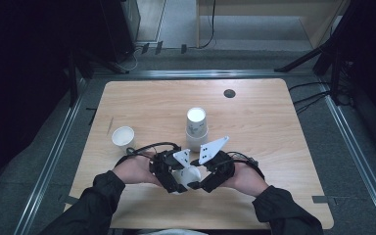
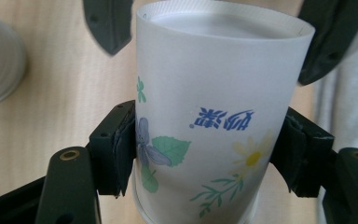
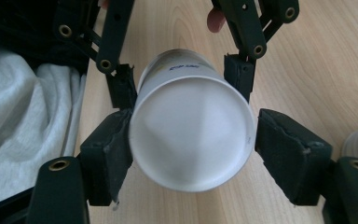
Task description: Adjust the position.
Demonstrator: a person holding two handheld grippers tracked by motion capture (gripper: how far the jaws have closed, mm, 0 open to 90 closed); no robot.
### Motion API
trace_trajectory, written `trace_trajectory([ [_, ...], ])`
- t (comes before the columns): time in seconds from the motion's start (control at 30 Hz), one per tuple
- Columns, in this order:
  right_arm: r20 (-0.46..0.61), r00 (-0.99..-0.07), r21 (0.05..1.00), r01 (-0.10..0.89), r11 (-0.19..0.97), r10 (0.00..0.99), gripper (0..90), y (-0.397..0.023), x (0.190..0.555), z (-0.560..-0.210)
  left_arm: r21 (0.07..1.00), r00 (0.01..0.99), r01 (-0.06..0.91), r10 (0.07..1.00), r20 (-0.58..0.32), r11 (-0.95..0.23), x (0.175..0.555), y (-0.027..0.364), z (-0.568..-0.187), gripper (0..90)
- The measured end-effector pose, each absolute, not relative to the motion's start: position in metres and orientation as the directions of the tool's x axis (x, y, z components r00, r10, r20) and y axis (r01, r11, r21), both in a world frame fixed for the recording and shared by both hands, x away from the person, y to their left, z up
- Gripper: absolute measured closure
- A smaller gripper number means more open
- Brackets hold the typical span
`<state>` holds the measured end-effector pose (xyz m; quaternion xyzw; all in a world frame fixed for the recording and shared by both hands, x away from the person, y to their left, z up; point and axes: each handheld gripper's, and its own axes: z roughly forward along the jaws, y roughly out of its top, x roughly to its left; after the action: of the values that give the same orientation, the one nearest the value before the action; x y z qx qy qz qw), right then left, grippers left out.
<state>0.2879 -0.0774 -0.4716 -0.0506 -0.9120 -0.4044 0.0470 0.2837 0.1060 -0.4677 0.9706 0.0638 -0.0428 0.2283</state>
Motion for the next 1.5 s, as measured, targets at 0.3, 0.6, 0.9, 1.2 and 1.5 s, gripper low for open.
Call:
trace_trajectory([
  [0.3,0.106,-0.994,0.737,0.104,0.668,0.038,36.1,-0.077,0.286,-0.467,0.479,0.989,0.143,0.102,-0.110,-0.866,0.286,0.110,-0.467,28.4],
  [0.6,0.102,-0.992,0.780,0.130,0.612,0.081,36.1,-0.095,0.293,-0.454,0.585,0.979,0.201,0.166,-0.114,-0.786,0.290,0.123,-0.458,14.4],
  [0.9,0.139,-0.988,0.837,0.153,0.525,0.067,36.2,-0.106,0.299,-0.440,0.694,0.965,0.254,0.224,-0.136,-0.673,0.289,0.139,-0.450,14.5],
  [1.2,0.152,-0.988,0.873,0.146,0.465,0.024,36.2,-0.103,0.300,-0.428,0.779,0.959,0.273,0.223,-0.175,-0.564,0.281,0.150,-0.448,15.0],
  [1.5,0.185,-0.983,0.884,0.171,0.434,0.010,36.2,-0.102,0.302,-0.426,0.823,0.960,0.264,0.221,-0.173,-0.503,0.278,0.156,-0.443,21.9],
])
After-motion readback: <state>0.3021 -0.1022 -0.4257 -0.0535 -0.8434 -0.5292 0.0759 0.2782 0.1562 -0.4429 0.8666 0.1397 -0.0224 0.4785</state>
